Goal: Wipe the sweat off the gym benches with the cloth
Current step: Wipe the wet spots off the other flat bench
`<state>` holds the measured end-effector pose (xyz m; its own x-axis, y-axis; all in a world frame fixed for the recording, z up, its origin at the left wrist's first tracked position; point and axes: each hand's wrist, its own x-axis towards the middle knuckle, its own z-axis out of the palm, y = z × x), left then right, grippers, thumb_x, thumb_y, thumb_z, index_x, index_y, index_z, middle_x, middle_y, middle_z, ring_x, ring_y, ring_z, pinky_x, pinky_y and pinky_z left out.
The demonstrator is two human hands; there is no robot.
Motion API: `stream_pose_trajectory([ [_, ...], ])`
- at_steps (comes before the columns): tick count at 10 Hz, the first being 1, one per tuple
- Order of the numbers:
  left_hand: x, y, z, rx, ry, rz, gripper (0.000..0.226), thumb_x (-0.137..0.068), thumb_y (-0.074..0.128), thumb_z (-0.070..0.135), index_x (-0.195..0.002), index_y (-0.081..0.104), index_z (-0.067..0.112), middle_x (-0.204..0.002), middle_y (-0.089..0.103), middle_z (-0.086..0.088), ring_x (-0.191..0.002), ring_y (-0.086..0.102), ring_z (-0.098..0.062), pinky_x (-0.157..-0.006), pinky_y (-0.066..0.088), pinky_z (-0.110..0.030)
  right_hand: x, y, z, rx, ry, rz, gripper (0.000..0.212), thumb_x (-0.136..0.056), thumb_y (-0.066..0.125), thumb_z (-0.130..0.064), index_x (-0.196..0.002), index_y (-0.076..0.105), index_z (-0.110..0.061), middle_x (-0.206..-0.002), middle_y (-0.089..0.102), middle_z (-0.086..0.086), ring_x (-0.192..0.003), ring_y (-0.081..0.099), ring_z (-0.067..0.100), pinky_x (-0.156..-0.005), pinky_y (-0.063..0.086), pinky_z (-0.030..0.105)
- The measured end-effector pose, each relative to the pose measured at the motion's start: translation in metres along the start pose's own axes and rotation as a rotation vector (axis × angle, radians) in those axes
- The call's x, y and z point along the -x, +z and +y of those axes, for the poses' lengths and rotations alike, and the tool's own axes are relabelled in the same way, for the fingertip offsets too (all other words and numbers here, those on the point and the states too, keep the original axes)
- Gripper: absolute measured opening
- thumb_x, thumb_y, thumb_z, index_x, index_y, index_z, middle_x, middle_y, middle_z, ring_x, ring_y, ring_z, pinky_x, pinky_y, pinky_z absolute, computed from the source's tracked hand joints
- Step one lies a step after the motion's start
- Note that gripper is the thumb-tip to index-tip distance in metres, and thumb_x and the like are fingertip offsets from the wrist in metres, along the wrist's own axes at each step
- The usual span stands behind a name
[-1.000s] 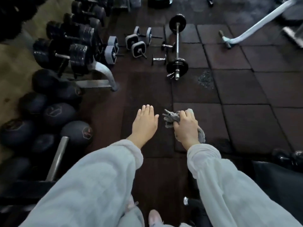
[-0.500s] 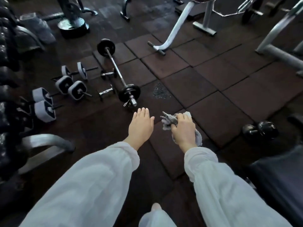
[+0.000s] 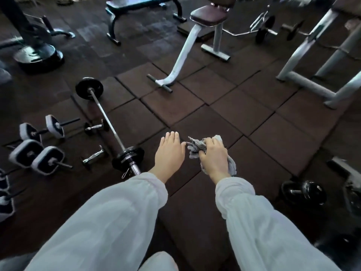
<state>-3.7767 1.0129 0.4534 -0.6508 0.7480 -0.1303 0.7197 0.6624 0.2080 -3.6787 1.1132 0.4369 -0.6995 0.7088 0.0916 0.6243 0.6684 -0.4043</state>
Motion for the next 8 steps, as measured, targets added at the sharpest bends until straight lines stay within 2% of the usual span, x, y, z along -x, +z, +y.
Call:
stream_pose_trajectory([
  [2, -0.139, -0.013, -0.040, 0.015, -0.054, -0.013, 0.052, -0.102, 0.021, 0.030, -0.146, 0.017, 0.002, -0.153, 0.021, -0.012, -0.142, 0.013, -0.023, -0.113, 0.008, -0.033, -0.156, 0.028, -0.025, 0.029, -0.053, -0.055, 0.026, -0.085, 0.053, -0.017, -0.111, 0.054, -0.010, -0.114, 0.053, 0.007, -0.116, 0.041, 0.026, -0.088, 0.034, 0.039],
  [5, -0.346, -0.056, -0.096, 0.034, -0.156, -0.014, 0.050, -0.102, 0.022, 0.027, -0.143, 0.023, -0.001, -0.148, 0.030, -0.014, -0.138, 0.023, -0.025, -0.110, 0.016, -0.034, -0.377, 0.067, -0.084, 0.007, -0.167, -0.177, 0.029, -0.083, 0.056, -0.015, -0.111, 0.055, -0.009, -0.115, 0.052, 0.010, -0.116, 0.042, 0.028, -0.088, 0.035, 0.042],
  [6, -0.403, -0.067, -0.120, 0.058, -0.255, -0.032, 0.057, -0.099, 0.013, 0.034, -0.142, 0.025, -0.002, -0.146, 0.033, -0.015, -0.136, 0.027, -0.026, -0.110, 0.017, -0.035, -0.443, 0.081, -0.097, -0.001, -0.183, -0.199, 0.028, -0.081, 0.058, -0.014, -0.109, 0.056, -0.007, -0.112, 0.053, 0.012, -0.116, 0.042, 0.030, -0.086, 0.037, 0.042],
  [8, -0.534, -0.093, -0.173, 0.098, -0.315, 0.010, 0.052, -0.102, 0.022, 0.030, -0.144, 0.020, 0.001, -0.150, 0.026, -0.012, -0.139, 0.021, -0.024, -0.112, 0.013, -0.034, -0.591, 0.123, -0.133, 0.015, -0.249, -0.257, 0.030, -0.083, 0.058, -0.017, -0.111, 0.055, -0.010, -0.115, 0.051, 0.009, -0.121, 0.039, 0.027, -0.089, 0.035, 0.041],
])
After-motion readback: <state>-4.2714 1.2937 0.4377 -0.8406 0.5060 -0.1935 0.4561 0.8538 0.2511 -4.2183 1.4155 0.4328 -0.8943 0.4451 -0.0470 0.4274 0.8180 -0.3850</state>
